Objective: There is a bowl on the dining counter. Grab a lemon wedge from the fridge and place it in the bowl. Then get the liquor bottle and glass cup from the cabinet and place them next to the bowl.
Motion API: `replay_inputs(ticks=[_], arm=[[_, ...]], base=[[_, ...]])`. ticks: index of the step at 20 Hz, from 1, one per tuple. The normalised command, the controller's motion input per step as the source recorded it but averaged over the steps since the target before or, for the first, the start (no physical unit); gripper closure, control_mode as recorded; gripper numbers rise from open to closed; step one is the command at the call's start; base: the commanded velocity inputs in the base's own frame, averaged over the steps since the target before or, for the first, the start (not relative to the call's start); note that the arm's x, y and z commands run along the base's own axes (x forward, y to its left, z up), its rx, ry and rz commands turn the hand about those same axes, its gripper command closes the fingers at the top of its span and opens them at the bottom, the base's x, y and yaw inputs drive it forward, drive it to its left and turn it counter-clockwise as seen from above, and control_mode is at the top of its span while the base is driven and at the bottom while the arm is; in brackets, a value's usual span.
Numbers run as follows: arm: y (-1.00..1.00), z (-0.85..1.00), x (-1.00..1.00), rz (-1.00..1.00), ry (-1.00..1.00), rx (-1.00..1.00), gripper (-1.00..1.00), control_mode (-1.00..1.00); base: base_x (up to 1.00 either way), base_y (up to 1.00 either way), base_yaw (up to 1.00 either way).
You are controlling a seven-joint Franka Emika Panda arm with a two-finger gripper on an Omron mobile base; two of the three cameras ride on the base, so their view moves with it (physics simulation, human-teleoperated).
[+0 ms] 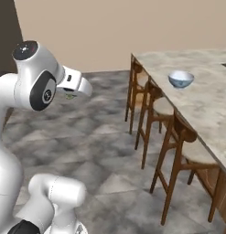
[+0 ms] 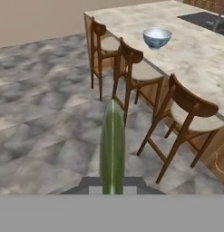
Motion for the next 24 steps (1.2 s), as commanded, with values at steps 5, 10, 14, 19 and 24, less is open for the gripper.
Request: replay_inputs(ticks=[5,10,14,19,24], arm=[[0.0,0.0,0.0,0.0,0.0,0.0,1.0,1.0],[0.0,0.0,0.0,0.0,0.0,0.0,1.0,1.0],[0.0,0.0,0.0,0.0,0.0,0.0,1.0,1.0],[0.0,0.0,0.0,0.0,0.0,0.0,1.0,1.0],[0.0,0.0,0.0,0.0,0.0,0.0,1.0,1.0]], base=[[0.99,0.75,-0.5],[0.87,0.86,-0.49],[0.7,0.94,-0.47],[0.63,1.0,-0.46],[0.69,0.92,-0.47]])
